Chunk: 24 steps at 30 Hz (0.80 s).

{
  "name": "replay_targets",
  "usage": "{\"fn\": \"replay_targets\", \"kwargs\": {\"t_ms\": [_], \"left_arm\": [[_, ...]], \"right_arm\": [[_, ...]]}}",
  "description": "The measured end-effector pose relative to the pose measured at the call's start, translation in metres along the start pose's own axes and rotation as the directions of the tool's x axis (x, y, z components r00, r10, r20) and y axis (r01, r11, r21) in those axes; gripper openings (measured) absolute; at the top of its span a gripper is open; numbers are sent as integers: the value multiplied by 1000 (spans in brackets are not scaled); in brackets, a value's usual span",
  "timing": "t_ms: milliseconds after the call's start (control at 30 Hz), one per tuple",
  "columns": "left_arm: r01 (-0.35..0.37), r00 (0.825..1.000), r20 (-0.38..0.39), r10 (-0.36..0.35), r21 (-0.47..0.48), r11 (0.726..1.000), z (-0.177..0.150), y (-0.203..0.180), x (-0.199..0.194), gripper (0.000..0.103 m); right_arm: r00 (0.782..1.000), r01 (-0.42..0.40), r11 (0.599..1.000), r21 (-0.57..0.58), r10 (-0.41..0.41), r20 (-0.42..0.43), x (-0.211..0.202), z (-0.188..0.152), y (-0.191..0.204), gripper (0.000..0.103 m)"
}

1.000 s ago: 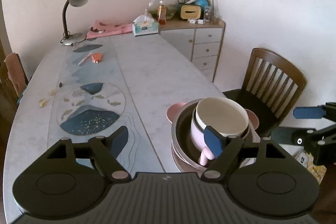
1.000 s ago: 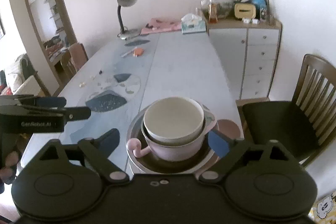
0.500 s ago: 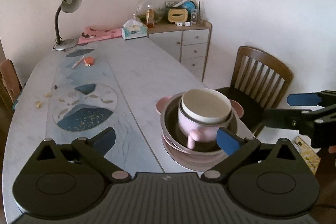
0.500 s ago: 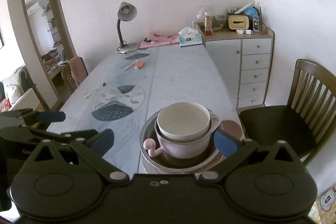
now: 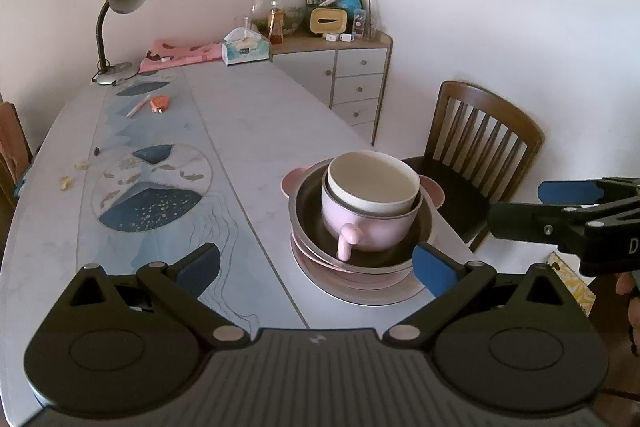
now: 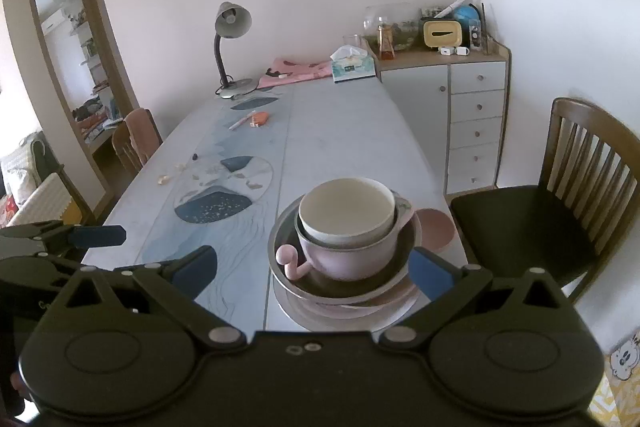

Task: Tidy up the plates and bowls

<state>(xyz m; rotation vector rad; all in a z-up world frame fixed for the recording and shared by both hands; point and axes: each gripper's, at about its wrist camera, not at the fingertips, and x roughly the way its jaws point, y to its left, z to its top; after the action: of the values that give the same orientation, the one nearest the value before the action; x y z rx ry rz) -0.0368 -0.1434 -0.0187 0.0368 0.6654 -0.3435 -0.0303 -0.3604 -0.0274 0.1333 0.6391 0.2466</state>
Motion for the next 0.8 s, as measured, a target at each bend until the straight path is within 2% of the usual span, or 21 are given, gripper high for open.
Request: {"fn": "replay_targets", "kwargs": {"t_ms": [800], "left_arm": [[4,1000,-1,-4,-3,1000,1,5,0,103]], "right_arm": [[1000,26,1000,15,-26,0,-9,-5,1,103]]}}
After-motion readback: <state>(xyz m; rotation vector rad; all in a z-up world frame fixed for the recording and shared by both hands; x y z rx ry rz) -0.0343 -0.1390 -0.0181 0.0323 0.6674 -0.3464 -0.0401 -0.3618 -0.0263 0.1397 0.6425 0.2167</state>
